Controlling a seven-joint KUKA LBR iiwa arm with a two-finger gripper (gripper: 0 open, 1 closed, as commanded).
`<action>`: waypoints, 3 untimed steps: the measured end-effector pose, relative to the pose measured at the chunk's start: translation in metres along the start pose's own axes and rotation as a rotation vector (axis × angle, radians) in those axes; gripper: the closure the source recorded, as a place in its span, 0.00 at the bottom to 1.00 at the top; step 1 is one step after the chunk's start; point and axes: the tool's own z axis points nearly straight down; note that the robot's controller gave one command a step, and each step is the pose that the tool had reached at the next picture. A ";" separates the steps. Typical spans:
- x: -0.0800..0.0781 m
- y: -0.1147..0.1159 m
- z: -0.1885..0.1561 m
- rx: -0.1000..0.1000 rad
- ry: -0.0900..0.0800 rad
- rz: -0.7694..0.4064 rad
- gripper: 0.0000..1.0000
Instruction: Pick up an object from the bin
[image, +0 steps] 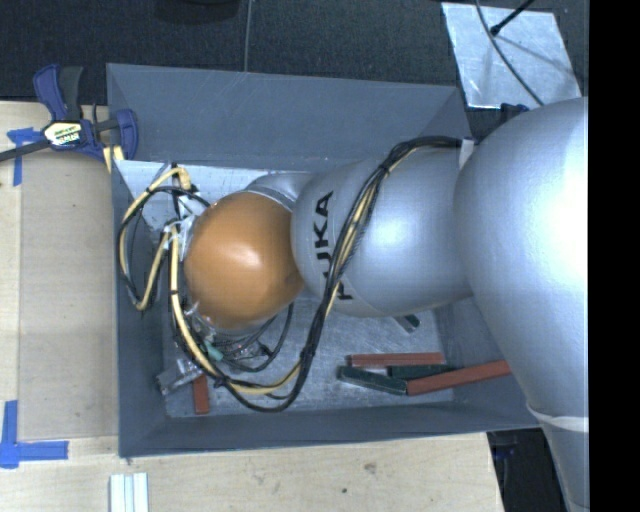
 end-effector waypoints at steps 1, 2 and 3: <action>0.018 0.017 0.000 -0.003 -0.001 -0.196 0.00; 0.016 0.017 -0.001 -0.002 -0.003 -0.195 1.00; 0.016 0.015 -0.067 0.010 -0.004 -0.193 1.00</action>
Offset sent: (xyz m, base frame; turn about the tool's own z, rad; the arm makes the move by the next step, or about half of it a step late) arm -0.0116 -0.0212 0.0003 -0.1979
